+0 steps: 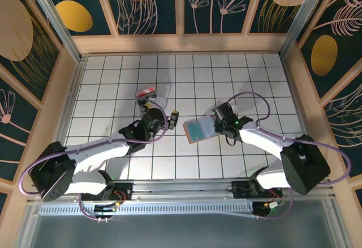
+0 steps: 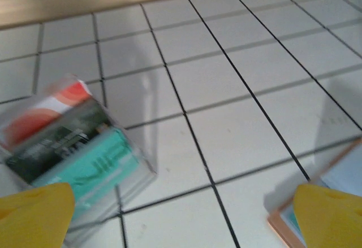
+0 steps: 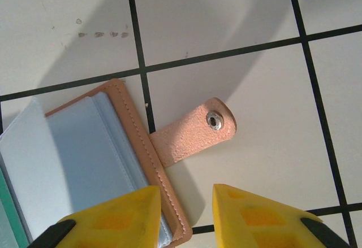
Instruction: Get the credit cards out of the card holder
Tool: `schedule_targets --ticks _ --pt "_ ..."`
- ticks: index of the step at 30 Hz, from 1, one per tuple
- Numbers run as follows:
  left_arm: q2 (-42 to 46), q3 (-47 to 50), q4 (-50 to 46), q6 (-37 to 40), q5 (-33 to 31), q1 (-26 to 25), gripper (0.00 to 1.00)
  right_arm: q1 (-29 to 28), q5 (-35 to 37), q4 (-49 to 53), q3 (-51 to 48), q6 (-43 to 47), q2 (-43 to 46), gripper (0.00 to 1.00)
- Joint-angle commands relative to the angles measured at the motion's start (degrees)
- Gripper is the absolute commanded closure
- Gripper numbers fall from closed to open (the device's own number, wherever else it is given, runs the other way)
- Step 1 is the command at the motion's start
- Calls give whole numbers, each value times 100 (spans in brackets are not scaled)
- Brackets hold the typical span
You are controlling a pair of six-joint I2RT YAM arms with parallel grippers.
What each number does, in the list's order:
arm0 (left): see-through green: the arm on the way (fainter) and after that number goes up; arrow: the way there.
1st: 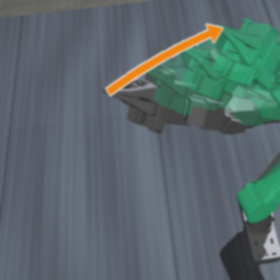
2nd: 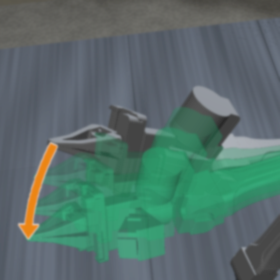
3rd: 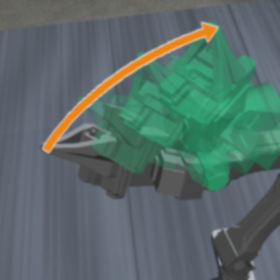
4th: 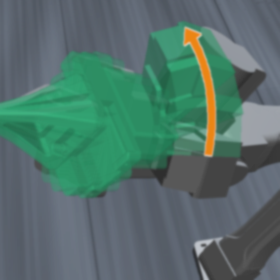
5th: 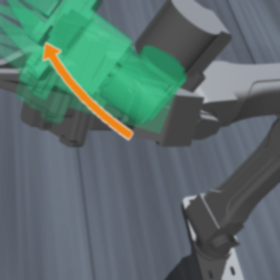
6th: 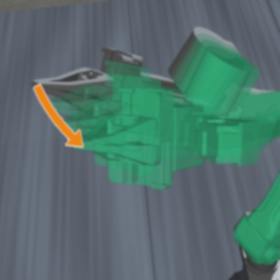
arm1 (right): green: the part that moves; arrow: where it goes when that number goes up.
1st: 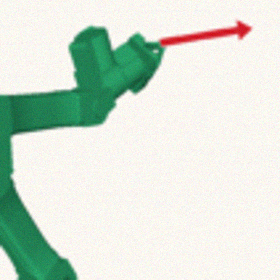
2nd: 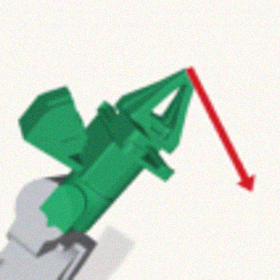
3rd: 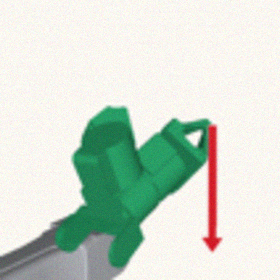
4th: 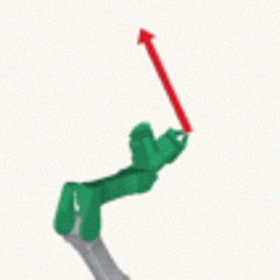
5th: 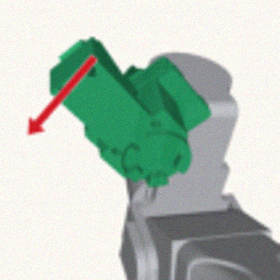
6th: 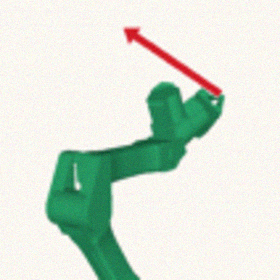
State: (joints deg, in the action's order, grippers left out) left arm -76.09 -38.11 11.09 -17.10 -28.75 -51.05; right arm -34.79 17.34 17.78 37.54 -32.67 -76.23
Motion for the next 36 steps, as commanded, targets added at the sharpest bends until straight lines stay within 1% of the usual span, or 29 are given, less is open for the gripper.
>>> schedule_targets --ticks 1,5,9,13,16,19,21,24,29,36 --pt "-322 -203 -37 -134 -42 -219 1 83 -132 235 117 102 214 71" --pt "-687 -270 36 -182 10 -386 1 86 -542 206 284 70 528 76" --pt "-917 -170 332 -437 247 -450 1 72 -1185 -43 396 -53 804 79" --pt "-1120 -136 492 -672 366 -459 1 52 -1940 -469 434 -198 757 82" --pt "-1273 -151 572 -799 448 -458 1 -33 -2299 -754 452 -238 543 82" --pt "-1443 -196 598 -889 457 -456 1 -45 -2461 -855 454 -258 209 84" --pt "-1588 -270 541 -953 449 -461 1 -37 -2493 -870 430 -266 -9 85" --pt "-1786 -359 474 -1070 412 -459 1 -1 -2746 -1003 340 -268 -258 85" --pt "-2017 -423 411 -1214 277 -457 1 18 -3075 -1225 237 -258 -523 85" --pt "-2539 -691 159 -1242 70 -459 1 48 -3289 -1357 204 -171 -767 83"
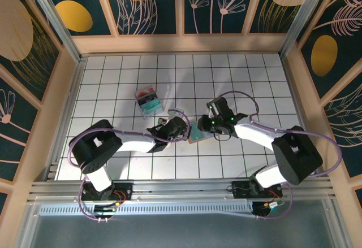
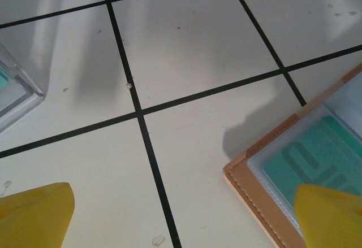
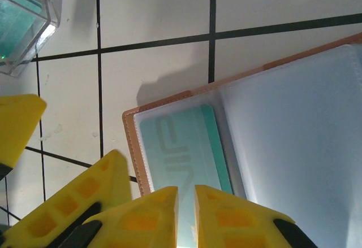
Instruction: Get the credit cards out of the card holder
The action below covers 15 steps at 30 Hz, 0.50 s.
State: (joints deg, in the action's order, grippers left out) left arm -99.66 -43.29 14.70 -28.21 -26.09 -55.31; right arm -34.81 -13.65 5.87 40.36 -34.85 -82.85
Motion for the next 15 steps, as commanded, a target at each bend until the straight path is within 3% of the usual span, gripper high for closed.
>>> schedule_targets --ticks 1,15 --pt "-217 -187 -225 -124 -224 -30 1 53 -191 -165 -81 56 -138 83" --pt "-205 -222 -503 -80 -515 -30 1 264 -434 -488 -340 119 -378 74"
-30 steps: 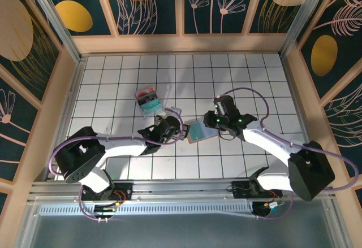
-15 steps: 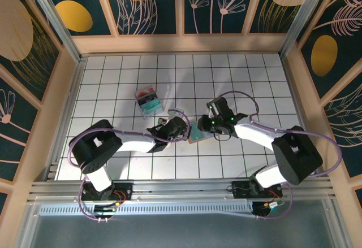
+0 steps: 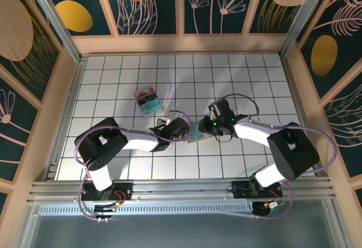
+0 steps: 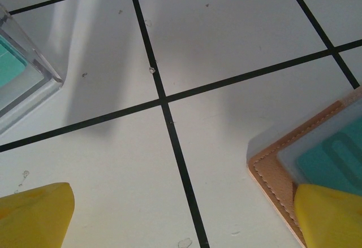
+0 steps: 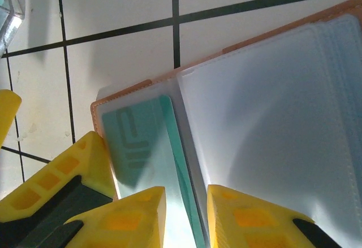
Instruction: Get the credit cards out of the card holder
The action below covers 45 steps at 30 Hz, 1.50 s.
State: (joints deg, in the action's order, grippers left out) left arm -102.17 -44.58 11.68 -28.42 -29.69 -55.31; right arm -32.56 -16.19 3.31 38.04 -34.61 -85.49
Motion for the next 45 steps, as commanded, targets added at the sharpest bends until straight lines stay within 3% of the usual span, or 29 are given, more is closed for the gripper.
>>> schedule_targets --ticks 1,9,22,45 --pt "45 -97 -206 -58 -154 -25 1 39 -227 -282 -121 87 -132 74" --pt "156 -138 -348 -56 -182 -32 1 30 -394 -415 -175 173 -126 75" --pt "538 -113 -481 -137 -48 -28 1 -53 -77 4 -7 324 429 75" --pt "-63 -118 -593 -181 -43 -30 1 -127 -397 -553 -51 243 -441 75"
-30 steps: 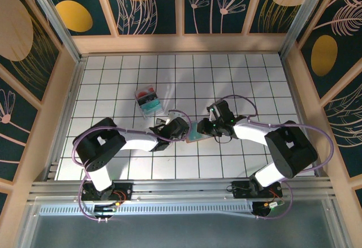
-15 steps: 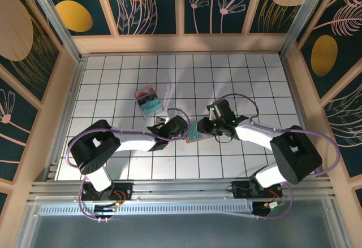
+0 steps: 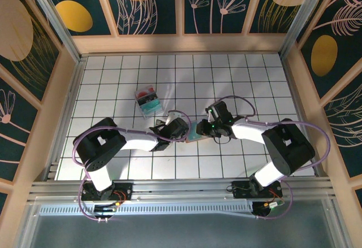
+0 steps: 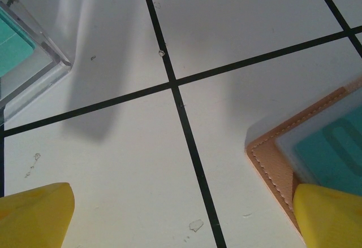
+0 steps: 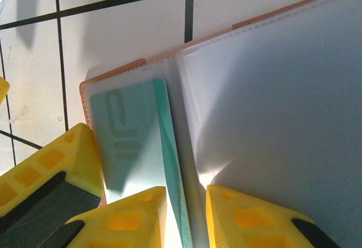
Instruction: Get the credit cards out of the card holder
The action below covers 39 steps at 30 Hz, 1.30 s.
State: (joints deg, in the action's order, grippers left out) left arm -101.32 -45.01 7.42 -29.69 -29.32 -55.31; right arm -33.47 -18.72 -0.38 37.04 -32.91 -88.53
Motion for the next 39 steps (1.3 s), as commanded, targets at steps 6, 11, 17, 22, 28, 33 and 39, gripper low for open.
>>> schedule_targets --ticks 6,11,17,22,28,33,39 --pt "-195 -100 -162 6 -129 -26 1 -22 -466 -505 -21 -27 -144 75" --pt "-202 -122 -181 40 -138 -32 1 -10 -624 -649 -21 -60 -137 75" --pt "-196 -122 -180 60 -151 -31 1 92 -816 -843 -150 -163 -117 75" --pt "-219 -148 -197 69 -144 -31 1 139 -793 -834 -197 -177 -201 75" --pt "-221 -203 -234 93 -153 -31 1 175 -703 -879 -288 -216 -450 75" --pt "-233 -218 -260 104 -153 -32 1 180 -857 -1135 -357 -284 -676 75" --pt "-249 -177 -267 104 -192 -29 1 178 -1586 -1938 -615 -527 -586 75"
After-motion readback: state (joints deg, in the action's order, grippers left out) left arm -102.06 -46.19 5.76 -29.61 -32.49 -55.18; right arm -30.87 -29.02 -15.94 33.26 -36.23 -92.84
